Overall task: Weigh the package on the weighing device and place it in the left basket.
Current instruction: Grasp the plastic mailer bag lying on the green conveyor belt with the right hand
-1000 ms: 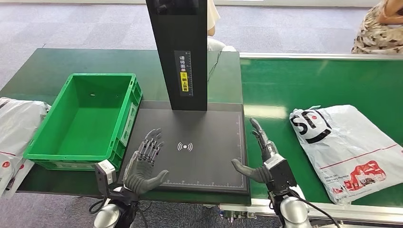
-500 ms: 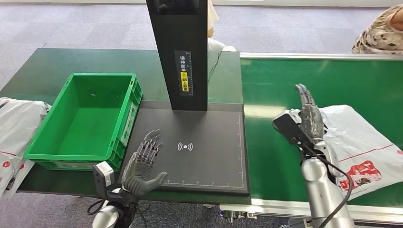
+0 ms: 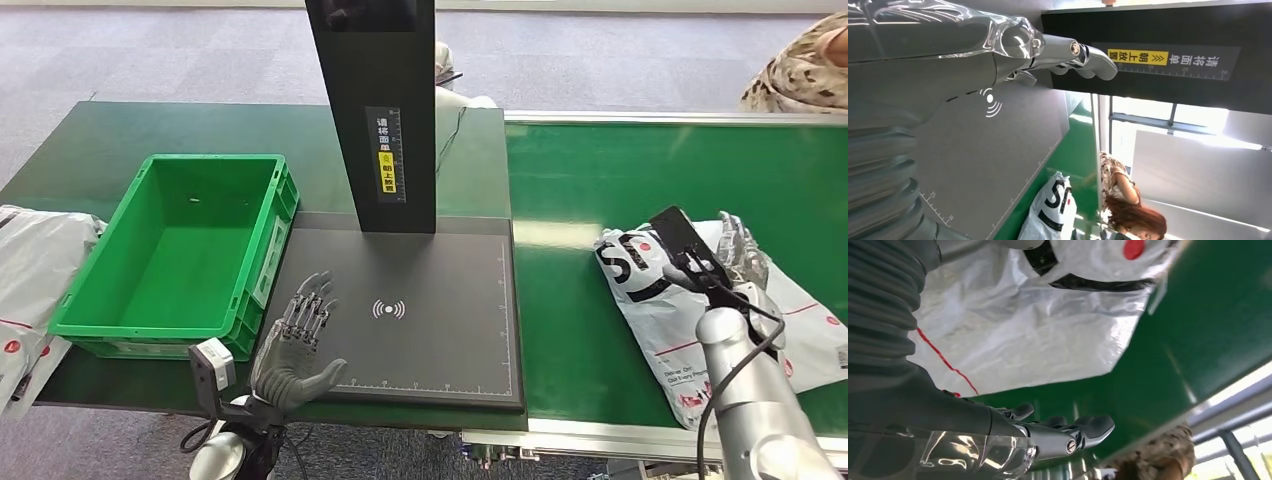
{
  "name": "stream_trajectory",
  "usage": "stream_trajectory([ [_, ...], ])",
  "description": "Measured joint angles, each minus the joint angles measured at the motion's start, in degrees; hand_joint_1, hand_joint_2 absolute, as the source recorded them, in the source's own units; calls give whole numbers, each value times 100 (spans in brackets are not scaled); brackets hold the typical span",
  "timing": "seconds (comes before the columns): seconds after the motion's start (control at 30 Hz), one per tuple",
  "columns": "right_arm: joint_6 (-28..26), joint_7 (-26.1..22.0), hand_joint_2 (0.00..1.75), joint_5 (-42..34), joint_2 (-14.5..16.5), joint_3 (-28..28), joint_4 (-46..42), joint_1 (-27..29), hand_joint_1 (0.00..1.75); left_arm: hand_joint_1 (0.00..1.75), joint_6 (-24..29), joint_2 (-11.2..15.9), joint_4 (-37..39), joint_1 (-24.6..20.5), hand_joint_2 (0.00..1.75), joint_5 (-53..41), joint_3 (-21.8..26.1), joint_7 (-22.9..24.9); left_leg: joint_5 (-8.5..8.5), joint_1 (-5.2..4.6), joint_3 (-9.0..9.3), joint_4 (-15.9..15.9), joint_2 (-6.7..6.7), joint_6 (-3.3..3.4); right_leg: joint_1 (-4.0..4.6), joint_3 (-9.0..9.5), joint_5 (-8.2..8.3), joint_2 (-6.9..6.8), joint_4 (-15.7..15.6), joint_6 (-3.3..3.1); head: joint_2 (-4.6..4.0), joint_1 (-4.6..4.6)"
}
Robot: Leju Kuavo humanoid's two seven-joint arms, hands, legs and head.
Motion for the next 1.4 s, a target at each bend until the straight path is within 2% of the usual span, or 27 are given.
stream_trajectory([
  [0.17,567,633,175,219,-56,-24,366,70,0,0,6,20,-6,-8,175,68,7,72,0,0,0,0,0,0,1,0,0,0,0,0,0,0],
  [0.37,1206,708,175,219,-73,-24,603,348,0,0,6,46,-19,-3,175,98,55,114,0,0,-1,-1,-1,0,0,0,-1,-1,0,2,0,0],
  [0.4,1262,682,175,212,-73,-24,616,391,9,0,6,50,-26,0,175,101,68,114,-1,0,-1,-1,-1,1,0,1,-1,-1,0,2,0,0],
  [0.5,1368,618,175,199,-73,-20,628,481,136,0,9,64,-49,12,175,121,119,114,-1,0,-1,-1,0,1,1,1,-2,-1,0,2,0,0],
  [0.53,1377,609,175,202,-73,-14,628,500,170,0,14,68,-59,22,175,129,133,114,-1,0,-1,-1,0,1,1,2,-2,-1,-1,2,0,0],
  [0.57,1380,605,175,204,-72,-5,626,515,175,0,21,72,-75,40,175,137,146,114,-1,0,-1,-1,0,1,0,2,-2,-1,0,3,0,0],
  [0.77,1153,541,175,184,-58,19,475,625,175,0,57,71,-226,215,175,166,191,115,-1,0,1,-1,0,1,1,5,-2,-2,-1,3,0,0],
  [1.0,499,187,175,19,78,19,-225,995,175,0,67,12,-458,397,175,128,232,174,-1,0,-1,-1,0,1,0,4,-2,-2,0,3,0,0],
  [1.1,71,-265,175,-212,204,8,-814,1248,175,0,77,-38,-568,484,175,103,274,172,-2,0,-1,-2,0,1,0,1,-4,-2,0,3,0,-1],
  [1.23,-280,-1169,175,-756,418,-7,-1796,1622,175,0,107,-95,-655,547,175,84,295,103,-2,1,-2,-4,-4,1,1,1,-7,-6,2,1,0,-1],
  [1.4,-135,-2367,175,-1665,705,83,-3045,2031,175,0,178,-149,-664,560,175,63,301,-54,-3,1,-2,-6,-3,-1,2,1,-8,-5,2,0,0,0],
])
